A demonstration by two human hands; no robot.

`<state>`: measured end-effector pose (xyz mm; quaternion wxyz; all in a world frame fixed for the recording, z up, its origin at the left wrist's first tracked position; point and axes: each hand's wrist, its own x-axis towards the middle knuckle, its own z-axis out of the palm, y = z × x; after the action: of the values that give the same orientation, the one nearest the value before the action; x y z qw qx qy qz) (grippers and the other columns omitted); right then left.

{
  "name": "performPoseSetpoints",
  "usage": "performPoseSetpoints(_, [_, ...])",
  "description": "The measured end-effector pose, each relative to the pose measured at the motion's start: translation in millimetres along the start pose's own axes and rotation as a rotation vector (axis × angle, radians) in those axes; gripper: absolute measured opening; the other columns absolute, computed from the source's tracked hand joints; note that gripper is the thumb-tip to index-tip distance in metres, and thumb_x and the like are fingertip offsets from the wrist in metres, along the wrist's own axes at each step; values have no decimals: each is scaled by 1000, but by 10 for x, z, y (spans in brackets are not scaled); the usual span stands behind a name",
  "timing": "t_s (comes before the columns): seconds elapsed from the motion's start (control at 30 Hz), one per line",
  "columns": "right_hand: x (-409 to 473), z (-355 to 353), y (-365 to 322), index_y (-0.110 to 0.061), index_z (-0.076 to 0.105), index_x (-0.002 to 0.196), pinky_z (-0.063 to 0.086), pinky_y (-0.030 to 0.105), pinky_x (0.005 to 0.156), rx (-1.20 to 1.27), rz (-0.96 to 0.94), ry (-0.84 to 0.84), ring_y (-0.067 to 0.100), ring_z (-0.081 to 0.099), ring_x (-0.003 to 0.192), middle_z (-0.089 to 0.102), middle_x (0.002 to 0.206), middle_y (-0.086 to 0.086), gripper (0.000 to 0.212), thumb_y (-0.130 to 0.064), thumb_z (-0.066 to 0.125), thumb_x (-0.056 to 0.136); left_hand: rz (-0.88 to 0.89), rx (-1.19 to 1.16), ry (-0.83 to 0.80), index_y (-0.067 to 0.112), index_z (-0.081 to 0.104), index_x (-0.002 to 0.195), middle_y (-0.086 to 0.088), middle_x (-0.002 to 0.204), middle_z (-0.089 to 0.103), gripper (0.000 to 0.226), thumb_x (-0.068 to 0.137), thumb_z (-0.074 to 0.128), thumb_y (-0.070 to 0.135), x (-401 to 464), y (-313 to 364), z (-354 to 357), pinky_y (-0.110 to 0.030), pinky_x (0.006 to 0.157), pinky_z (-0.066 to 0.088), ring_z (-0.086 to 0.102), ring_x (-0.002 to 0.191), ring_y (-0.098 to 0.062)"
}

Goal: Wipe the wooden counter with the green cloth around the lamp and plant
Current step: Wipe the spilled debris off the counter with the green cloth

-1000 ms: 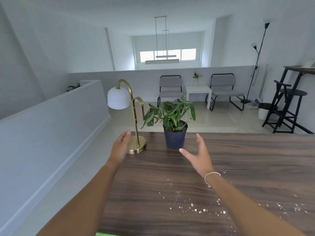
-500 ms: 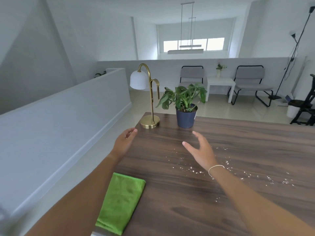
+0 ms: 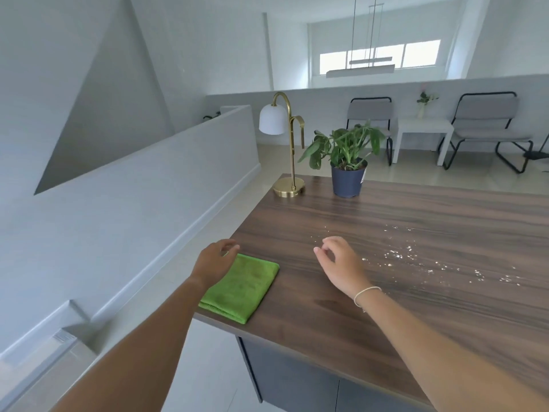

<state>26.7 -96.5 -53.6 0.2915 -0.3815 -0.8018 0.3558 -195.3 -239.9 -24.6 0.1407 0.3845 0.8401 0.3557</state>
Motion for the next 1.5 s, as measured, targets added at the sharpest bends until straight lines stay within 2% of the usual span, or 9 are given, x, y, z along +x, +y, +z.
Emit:
performPoseSetpoints(0.27, [-120, 468, -240, -7, 47, 74, 28, 18, 84, -97, 32, 5, 19, 51, 118, 56, 121, 9, 20, -13, 51, 93, 75, 256, -190, 15, 52, 129, -10, 129, 58, 43, 91, 50, 33, 202, -413, -114, -32, 98, 41, 55, 117, -24])
performPoseSetpoints(0.4, [-157, 722, -352, -14, 54, 88, 37, 26, 89, -112, 101, 2, 22, 54, 112, 52, 119, 4, 4, -10, 52, 90, 125, 351, -276, 15, 47, 134, -14, 135, 49, 48, 91, 50, 36, 349, -535, -81, -39, 106, 38, 47, 124, -30])
performPoseSetpoints(0.63, [-169, 1022, -522, -11, 57, 123, 29, 30, 109, -299, 300, -43, 21, 36, 129, 44, 132, 6, 50, -45, 57, 87, 154, 431, -374, 11, 42, 137, -16, 137, 41, 57, 89, 52, 40, 587, -571, -38, -41, 106, 38, 47, 123, -34])
performPoseSetpoints(0.77, [-124, 1134, -609, -8, 61, 112, 29, 32, 109, -324, 329, -2, 24, 37, 125, 46, 125, 8, 48, -46, 64, 82, 164, 349, -435, 8, 54, 119, -12, 119, 60, 40, 89, 55, 33, 667, -570, -35, -35, 95, 45, 57, 109, -28])
performPoseSetpoints(0.87, [-70, 1191, -651, -11, 61, 88, 31, 32, 108, -331, 353, -25, 26, 38, 123, 45, 124, 9, 27, -38, 61, 85, 189, 326, -459, 8, 58, 110, -10, 110, 62, 31, 91, 51, 31, 662, -567, -29, -33, 89, 45, 58, 103, -27])
performPoseSetpoints(0.97, [-69, 1193, -702, -19, 38, 59, 35, 32, 99, -278, 360, -45, 27, 39, 117, 46, 111, 9, 34, -29, 54, 87, 185, 200, -475, 10, 55, 105, -2, 92, 58, 23, 93, 48, 29, 632, -543, -59, -31, 79, 45, 55, 89, -22])
performPoseSetpoints(1.1, [-126, 1069, -676, -16, 33, 59, 31, 30, 76, -87, 344, 28, 22, 39, 91, 37, 77, -3, 34, -22, 52, 86, 194, -2, -471, 11, 52, 97, -2, 87, 55, 15, 94, 48, 25, 555, -364, -109, -26, 67, 41, 53, 83, -20])
performPoseSetpoints(1.33, [-259, 289, -593, -16, 41, 70, 31, 19, 49, 319, 325, 261, 11, 35, 57, 40, 64, -3, 24, -11, 56, 89, 285, -193, -453, 16, 56, 102, 0, 96, 62, 15, 93, 50, 26, 351, 388, 87, -24, 66, 46, 59, 83, -12])
performPoseSetpoints(1.5, [-433, -410, -365, -17, 48, 71, 43, 18, 62, 427, 303, 431, 15, 49, 70, 54, 76, 2, 22, -12, 57, 91, 327, -273, -474, 18, 57, 106, -5, 108, 65, 18, 92, 52, 28, 156, 1046, 471, -36, 86, 48, 62, 100, -23])
